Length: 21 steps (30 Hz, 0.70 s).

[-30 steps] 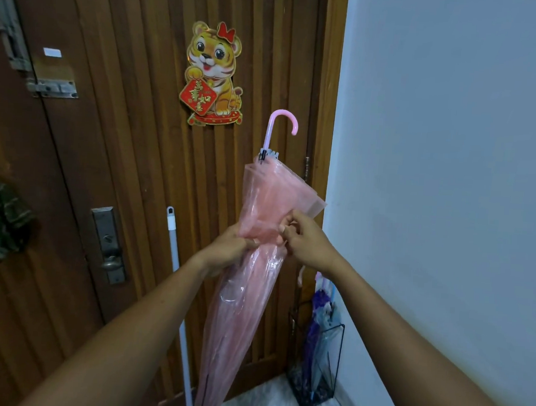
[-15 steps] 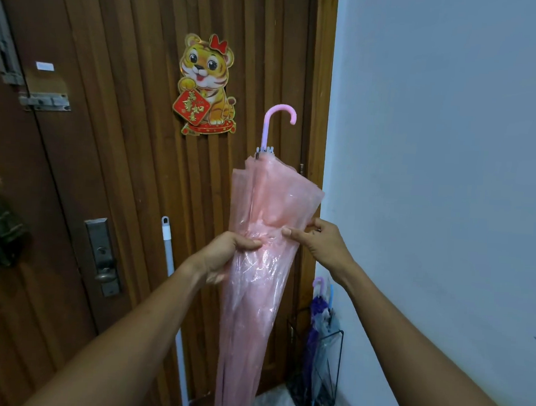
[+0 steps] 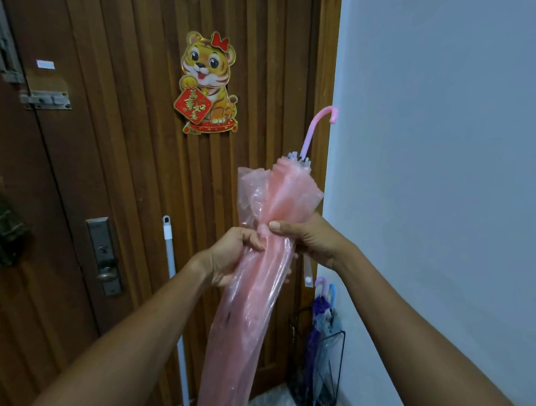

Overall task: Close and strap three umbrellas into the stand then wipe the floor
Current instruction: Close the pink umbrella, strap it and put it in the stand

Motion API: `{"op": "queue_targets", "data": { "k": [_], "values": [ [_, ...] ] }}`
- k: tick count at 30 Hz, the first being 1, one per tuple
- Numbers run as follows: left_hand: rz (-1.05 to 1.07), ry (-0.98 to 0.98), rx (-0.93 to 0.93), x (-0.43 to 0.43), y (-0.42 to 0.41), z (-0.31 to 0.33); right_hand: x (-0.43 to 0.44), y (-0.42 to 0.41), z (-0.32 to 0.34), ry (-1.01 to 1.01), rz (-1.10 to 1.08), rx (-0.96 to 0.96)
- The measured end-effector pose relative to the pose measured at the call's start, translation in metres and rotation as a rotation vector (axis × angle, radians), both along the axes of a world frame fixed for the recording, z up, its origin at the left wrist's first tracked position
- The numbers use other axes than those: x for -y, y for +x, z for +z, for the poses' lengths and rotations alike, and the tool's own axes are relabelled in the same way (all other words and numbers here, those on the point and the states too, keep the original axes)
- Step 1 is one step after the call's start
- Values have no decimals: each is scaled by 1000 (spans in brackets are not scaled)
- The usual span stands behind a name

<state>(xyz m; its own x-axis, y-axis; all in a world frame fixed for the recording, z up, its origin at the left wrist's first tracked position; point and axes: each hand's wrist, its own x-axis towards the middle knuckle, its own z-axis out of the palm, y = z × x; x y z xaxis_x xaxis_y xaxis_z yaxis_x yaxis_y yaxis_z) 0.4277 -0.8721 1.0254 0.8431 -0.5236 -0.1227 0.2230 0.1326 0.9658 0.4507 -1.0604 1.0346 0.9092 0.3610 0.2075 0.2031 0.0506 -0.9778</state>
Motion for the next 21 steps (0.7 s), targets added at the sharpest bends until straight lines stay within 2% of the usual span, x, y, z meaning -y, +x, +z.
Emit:
{"op": "queue_targets", "data": {
  "k": [5,9,12,15,18,21],
  "values": [
    [150,32,162,-7,10,-25,-8,8,-2,-51,-343,45],
    [286,259,501,24,0,-36,-23,6,-6,-205,-378,93],
    [567,378,480,33,0,-37,-29,2,4,-300,-293,92],
    [747,488,420,22,7,-38,-16,-5,18,-381,-231,24],
    [806,598,435,13,12,-38,-2,-8,23,-472,-307,6],
    [784,617,456,12,16,-41,-1,-12,24,-466,-322,23]
  ]
}}
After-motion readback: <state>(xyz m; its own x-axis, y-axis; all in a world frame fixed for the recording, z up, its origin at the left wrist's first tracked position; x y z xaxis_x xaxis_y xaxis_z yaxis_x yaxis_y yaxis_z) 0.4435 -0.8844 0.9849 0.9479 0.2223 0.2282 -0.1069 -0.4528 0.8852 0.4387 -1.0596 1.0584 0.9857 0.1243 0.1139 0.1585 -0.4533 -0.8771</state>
